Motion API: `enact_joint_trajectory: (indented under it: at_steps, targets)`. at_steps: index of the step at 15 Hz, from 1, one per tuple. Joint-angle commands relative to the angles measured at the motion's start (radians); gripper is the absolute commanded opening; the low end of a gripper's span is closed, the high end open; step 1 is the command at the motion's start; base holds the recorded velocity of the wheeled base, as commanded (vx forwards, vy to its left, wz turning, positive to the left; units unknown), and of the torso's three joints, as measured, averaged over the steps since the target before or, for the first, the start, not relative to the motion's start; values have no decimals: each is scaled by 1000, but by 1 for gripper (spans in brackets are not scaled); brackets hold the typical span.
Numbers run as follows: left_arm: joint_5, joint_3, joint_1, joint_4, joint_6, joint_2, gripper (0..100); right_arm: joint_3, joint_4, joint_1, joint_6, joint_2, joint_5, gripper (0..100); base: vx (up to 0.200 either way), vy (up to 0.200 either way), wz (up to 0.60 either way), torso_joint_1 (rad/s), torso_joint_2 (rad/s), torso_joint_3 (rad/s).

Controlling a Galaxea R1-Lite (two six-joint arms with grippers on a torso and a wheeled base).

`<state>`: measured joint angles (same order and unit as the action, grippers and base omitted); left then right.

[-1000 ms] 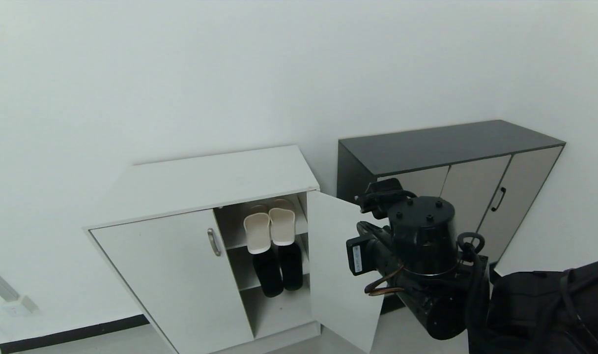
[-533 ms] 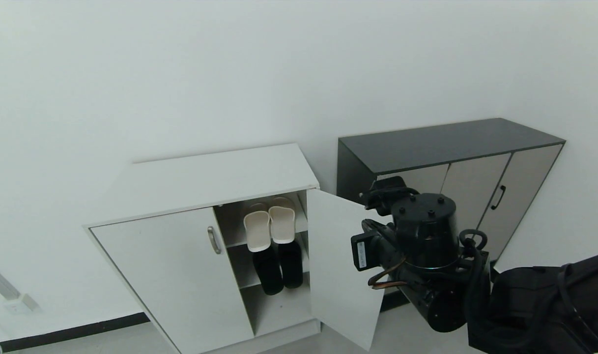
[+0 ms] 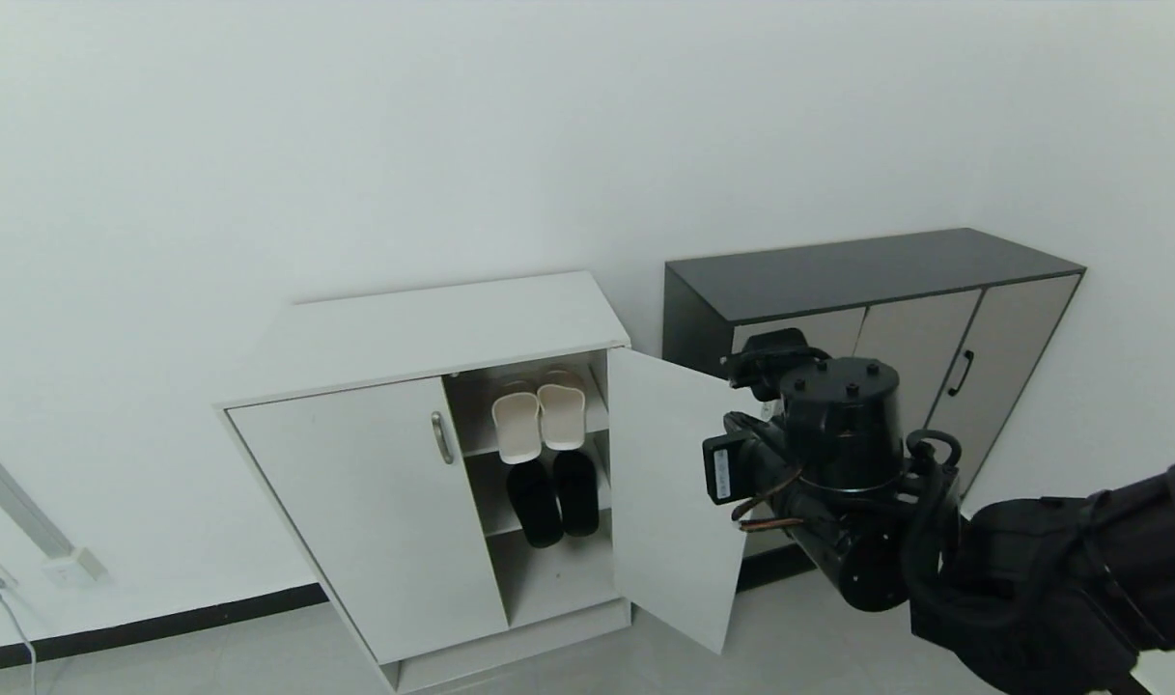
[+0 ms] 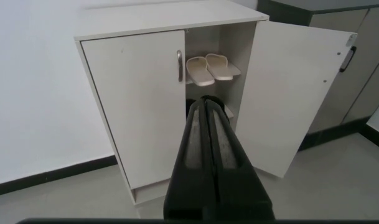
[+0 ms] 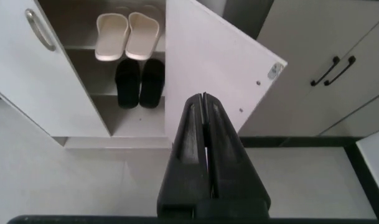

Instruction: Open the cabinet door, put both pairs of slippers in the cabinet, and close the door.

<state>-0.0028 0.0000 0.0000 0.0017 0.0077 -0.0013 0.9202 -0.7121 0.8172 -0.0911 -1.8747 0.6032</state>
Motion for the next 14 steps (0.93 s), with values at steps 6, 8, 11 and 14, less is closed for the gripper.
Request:
enact_joint_trajectory:
  at_steps: [6,8,11,14]
  targets:
    - [0,0,0,0,2,1,0,177,76,-133,4,-46,-62,0,0,0,0,0,0,0]
    - [0,0,0,0,2,1,0,220,111,-164,4,-54,-71,0,0,0,0,0,0,0]
    - [0,0,0,0,2,1,0,316,149,-244,-6,-98,-122,0,0,0,0,0,0,0]
    - [0,0,0,0,2,1,0,376,152,-331,-38,-139,-203,0,0,0,0,0,0,0]
